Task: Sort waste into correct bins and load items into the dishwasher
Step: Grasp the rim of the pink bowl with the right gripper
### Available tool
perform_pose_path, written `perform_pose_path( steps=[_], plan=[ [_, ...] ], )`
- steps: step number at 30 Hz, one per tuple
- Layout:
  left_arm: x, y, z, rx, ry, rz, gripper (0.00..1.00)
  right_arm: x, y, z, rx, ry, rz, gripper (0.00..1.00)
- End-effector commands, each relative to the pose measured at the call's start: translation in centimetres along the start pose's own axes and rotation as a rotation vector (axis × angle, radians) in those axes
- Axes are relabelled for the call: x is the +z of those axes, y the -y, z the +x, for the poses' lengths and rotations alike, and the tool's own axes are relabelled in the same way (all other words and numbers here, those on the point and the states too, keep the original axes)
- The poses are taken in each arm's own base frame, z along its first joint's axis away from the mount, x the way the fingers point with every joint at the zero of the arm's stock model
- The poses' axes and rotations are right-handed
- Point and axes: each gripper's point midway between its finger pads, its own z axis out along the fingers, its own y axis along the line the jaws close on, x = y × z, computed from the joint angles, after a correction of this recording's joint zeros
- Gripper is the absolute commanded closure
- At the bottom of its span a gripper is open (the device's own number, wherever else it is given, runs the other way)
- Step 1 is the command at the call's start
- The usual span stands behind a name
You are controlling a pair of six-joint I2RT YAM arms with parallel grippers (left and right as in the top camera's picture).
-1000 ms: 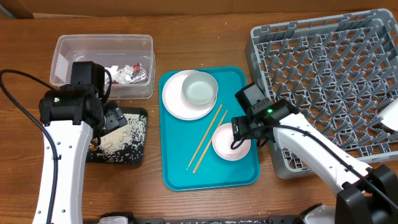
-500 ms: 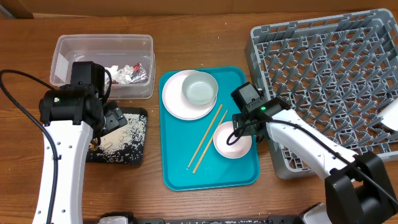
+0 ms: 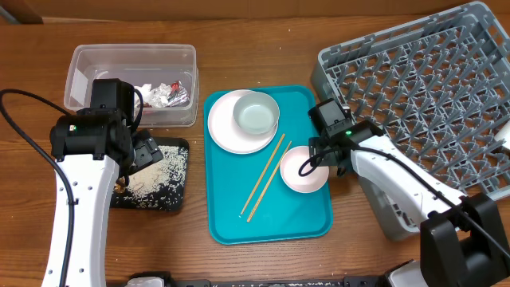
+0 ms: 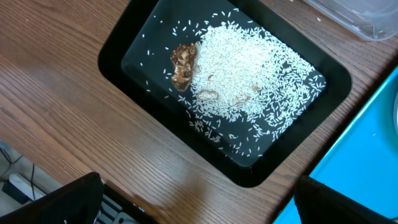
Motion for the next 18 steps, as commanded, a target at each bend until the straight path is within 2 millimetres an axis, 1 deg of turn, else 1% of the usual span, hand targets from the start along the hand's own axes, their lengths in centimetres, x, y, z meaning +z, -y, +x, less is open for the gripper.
perform_pose_path(
  steps=[1,5,7,8,12,16,18],
  plan=[
    [0.1,-0.1,0.0,-0.012,0.000,0.000,0.00,0.2,1.5,-0.8,0.007,0.032,0.062,0.12],
    [0.1,-0.1,0.0,-0.012,0.000,0.000,0.00,0.2,1.2,-0.5,0.001,0.020,0.043,0.12],
    [0.1,-0.1,0.0,-0.012,0.000,0.000,0.00,0.2,0.1,0.1,-0.012,-0.014,-0.021,0.12],
    [0.1,-0.1,0.0,-0.012,0.000,0.000,0.00,0.2,-0.7,0.7,-0.024,-0.042,-0.073,0.12],
    [0.1,-0.1,0.0,-0.012,0.000,0.000,0.00,-0.2,-2.3,2.1,-0.029,-0.114,-0.174,0.14],
    [0.1,-0.1,0.0,-0.012,0.000,0.000,0.00,-0.7,-3.4,3.9,-0.033,-0.198,-0.250,0.19],
    [0.1,-0.1,0.0,-0.012,0.000,0.000,0.00,-0.9,-3.7,4.5,-0.033,-0.225,-0.268,0.22]
  ],
)
